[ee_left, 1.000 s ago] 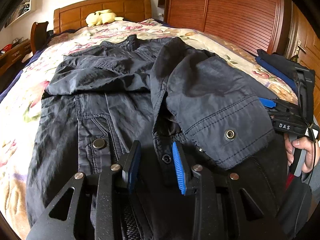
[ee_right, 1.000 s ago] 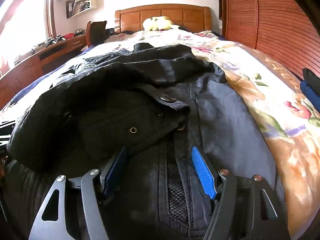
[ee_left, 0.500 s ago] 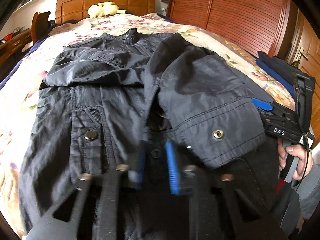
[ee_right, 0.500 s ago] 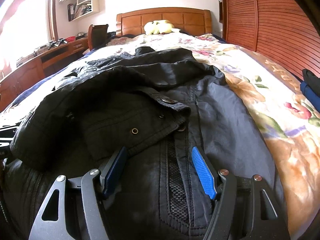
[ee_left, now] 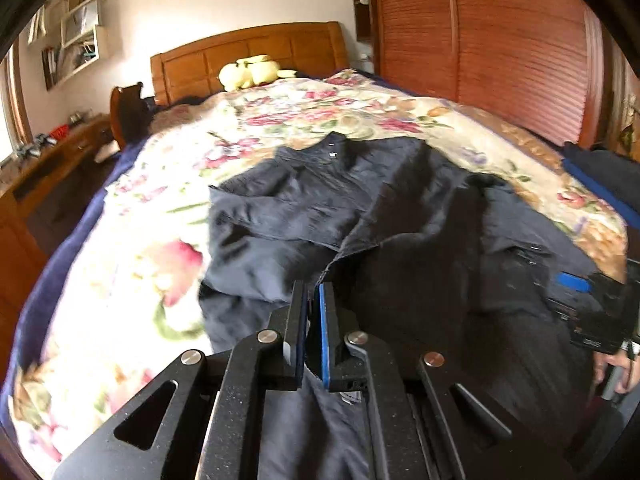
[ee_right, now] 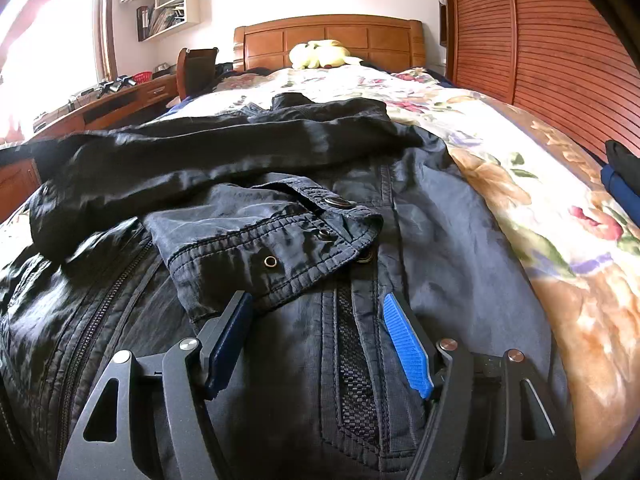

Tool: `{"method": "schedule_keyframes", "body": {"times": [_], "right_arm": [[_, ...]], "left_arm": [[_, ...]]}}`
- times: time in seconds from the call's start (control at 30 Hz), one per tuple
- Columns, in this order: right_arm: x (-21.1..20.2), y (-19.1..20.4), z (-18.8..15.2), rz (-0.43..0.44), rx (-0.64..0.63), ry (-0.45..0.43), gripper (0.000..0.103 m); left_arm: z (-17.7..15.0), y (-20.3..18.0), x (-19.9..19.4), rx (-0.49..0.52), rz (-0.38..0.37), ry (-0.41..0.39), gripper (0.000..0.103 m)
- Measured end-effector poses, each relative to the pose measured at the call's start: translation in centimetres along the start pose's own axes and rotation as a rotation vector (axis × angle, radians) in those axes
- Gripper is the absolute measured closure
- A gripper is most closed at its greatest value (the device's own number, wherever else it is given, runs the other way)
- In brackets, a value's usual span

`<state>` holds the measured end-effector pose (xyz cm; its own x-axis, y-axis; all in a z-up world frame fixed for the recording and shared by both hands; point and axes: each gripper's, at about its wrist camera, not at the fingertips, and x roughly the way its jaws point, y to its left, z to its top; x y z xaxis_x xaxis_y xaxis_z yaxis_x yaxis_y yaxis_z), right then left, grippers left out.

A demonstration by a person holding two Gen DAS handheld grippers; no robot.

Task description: Fold large clothes

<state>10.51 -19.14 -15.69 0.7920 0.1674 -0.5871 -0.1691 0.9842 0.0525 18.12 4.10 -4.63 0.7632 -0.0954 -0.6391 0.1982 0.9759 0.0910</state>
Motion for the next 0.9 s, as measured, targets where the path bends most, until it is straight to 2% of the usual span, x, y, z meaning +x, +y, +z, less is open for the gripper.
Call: {"method": "schedule_keyframes", "body": {"times": [0.13,0.23,0.37,0.63,0.9], "right_arm": [[0.0,0.0,0.0,0.000,0.000,0.000,0.033],[0.0,0.0,0.0,0.000,-0.001,0.000,0.033],[0.0,0.0,0.0,0.000,0.000,0.000,0.033],[0.0,0.0,0.0,0.000,-0.001,0.000,0.033],[0.0,0.0,0.0,0.000,-0.002,0.000,0.033]], "left_arm": [[-0.4,1.7,1.0,-0.036,0.010,0.051,0.095],[-1.5,2.2,0.3,-0.058,-0.023,0.053,0.081],[-3.9,2.3,-0.7,-0.064,-0.034,0.067,0.073],[-8.7,2.8,-3.0,-0.117,-0.053,0.105,0.070],[-12.1,3.3,-3.6,-0.157,-0.045,0.152,0.069]]}}
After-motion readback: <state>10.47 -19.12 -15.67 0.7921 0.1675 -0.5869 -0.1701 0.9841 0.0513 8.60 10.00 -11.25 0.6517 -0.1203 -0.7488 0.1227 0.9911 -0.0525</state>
